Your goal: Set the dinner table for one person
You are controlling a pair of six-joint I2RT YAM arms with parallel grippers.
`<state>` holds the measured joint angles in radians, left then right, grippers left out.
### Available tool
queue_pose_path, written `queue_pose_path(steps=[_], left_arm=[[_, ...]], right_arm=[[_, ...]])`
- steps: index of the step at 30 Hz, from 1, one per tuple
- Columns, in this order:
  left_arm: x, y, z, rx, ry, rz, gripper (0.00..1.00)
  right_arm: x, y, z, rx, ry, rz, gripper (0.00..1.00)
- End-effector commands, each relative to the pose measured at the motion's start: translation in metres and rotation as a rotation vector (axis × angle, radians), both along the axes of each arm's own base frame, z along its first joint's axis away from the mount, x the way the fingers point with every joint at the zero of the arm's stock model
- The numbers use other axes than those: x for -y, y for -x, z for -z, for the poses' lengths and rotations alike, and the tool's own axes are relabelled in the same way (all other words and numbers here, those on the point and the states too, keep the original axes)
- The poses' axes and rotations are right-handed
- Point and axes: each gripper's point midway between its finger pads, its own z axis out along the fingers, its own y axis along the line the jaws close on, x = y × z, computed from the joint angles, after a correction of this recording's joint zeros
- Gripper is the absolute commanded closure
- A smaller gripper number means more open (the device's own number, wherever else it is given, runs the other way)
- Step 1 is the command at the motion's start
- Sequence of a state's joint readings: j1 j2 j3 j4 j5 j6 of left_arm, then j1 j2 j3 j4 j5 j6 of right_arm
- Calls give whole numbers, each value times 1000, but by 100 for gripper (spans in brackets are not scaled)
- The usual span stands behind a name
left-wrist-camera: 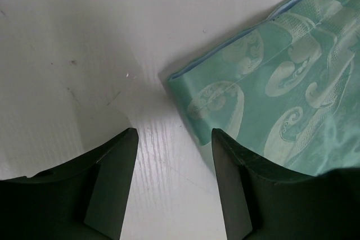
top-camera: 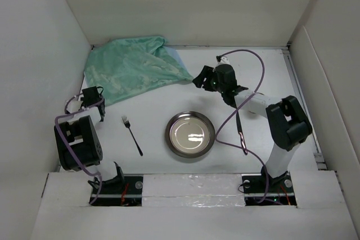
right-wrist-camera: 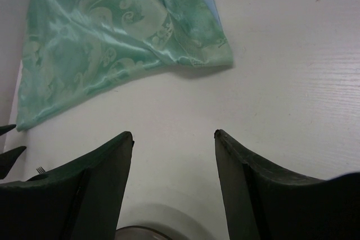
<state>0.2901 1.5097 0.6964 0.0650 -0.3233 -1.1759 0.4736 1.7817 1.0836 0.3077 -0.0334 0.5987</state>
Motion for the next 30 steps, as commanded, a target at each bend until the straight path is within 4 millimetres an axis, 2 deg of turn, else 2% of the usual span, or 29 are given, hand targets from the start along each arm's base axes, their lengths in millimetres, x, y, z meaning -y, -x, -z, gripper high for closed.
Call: queue_pose_path(steps=[1, 6, 10, 11, 14, 19, 20, 21, 28, 30], left_arm=[[-5, -7, -9, -6, -11, 1, 48], [-2, -24, -14, 12, 5, 20, 49], [0, -30, -3, -29, 13, 39, 53], [1, -31, -3, -30, 16, 38, 61], [1, -33, -4, -11, 9, 47, 75], [-5, -37, -8, -9, -15, 65, 86], [-8, -40, -10, 1, -15, 72, 95], [-9, -41, -10, -1, -25, 84, 99], [-13, -47, -21, -30, -91, 157, 100], [-11, -45, -23, -22, -97, 175, 100]], right_arm=[[0, -12, -8, 44, -28, -3, 34], [5, -18, -3, 37, -40, 4, 34], [9, -20, -1, 35, -41, 9, 34], [12, -22, 2, 30, -41, 16, 34], [11, -22, 7, 21, -41, 11, 34], [19, -27, 15, 7, -35, 28, 34], [20, -27, 16, 7, -32, 32, 34], [21, -26, 18, 3, -30, 33, 34], [20, -29, 18, 6, -25, 31, 32], [16, -31, 24, -9, -27, 15, 25]])
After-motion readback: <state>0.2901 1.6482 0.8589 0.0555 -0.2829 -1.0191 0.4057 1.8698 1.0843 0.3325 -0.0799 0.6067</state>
